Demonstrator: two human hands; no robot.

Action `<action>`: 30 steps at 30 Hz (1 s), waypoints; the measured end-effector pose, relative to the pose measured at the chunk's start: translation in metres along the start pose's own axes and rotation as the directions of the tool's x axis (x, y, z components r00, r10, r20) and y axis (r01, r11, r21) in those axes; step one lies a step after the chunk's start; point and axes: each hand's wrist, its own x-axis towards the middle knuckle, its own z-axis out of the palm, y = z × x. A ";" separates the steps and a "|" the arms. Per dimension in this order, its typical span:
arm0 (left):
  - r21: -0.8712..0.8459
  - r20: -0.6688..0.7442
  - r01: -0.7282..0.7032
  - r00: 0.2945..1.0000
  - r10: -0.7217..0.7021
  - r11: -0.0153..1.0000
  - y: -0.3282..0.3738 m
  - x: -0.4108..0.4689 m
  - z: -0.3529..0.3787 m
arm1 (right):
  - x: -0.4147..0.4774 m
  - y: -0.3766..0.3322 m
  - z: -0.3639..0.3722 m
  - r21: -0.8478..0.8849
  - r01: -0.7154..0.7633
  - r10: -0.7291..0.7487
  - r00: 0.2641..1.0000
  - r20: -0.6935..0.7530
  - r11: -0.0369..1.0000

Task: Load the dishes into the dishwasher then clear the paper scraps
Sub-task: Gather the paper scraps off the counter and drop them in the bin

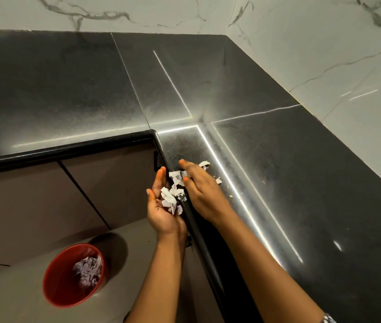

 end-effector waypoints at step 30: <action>-0.040 -0.022 -0.030 0.999 0.030 0.999 -0.003 -0.007 -0.005 | -0.036 0.005 -0.015 0.451 0.004 0.020 0.999 -0.047 0.892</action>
